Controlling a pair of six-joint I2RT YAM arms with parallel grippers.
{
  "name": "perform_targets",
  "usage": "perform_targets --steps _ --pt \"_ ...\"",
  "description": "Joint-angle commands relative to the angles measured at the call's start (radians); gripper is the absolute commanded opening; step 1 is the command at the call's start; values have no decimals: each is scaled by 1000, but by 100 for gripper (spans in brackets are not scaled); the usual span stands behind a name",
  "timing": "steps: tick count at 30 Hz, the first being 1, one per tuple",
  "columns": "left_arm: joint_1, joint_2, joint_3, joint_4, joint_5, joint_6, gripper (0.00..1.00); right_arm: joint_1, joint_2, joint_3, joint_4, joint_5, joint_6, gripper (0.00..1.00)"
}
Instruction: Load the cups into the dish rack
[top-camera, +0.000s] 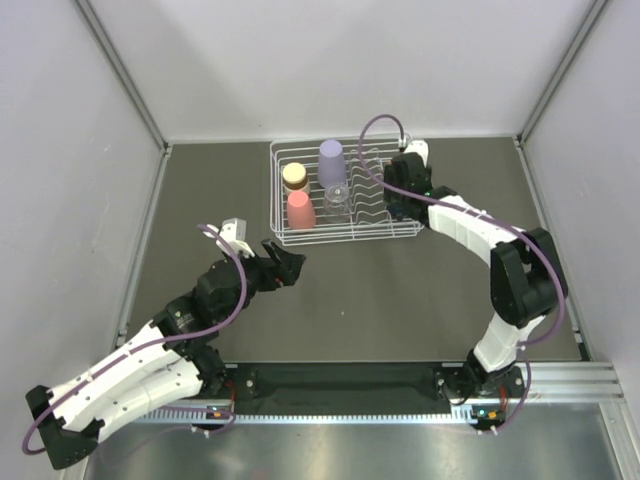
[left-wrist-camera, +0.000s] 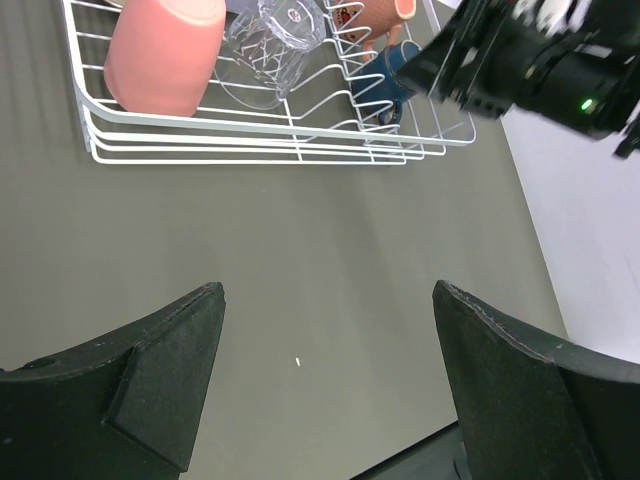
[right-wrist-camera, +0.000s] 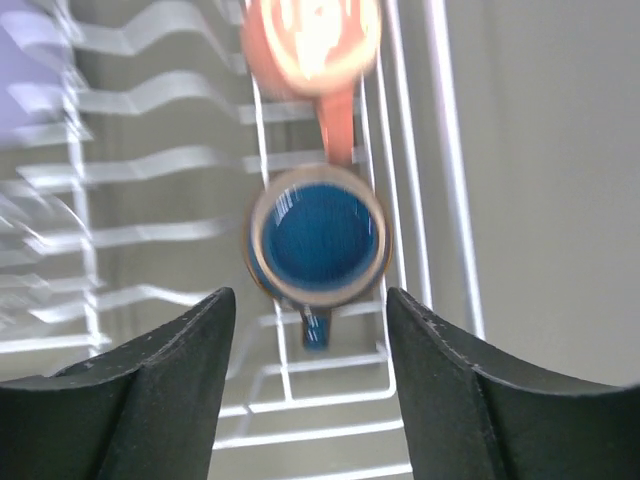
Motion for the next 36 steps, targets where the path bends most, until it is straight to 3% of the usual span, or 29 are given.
perform_targets --steps 1,16,24,36 --pt "6 2 -4 54 7 5 90 9 -43 116 -5 36 -22 63" --pt "14 -4 8 54 -9 40 91 -40 196 383 -23 -24 -102 69" --pt "20 5 -5 55 -1 37 91 -62 226 384 1 -17 -166 75" --pt "26 5 -5 44 0 36 91 -103 295 413 60 -76 -231 73"
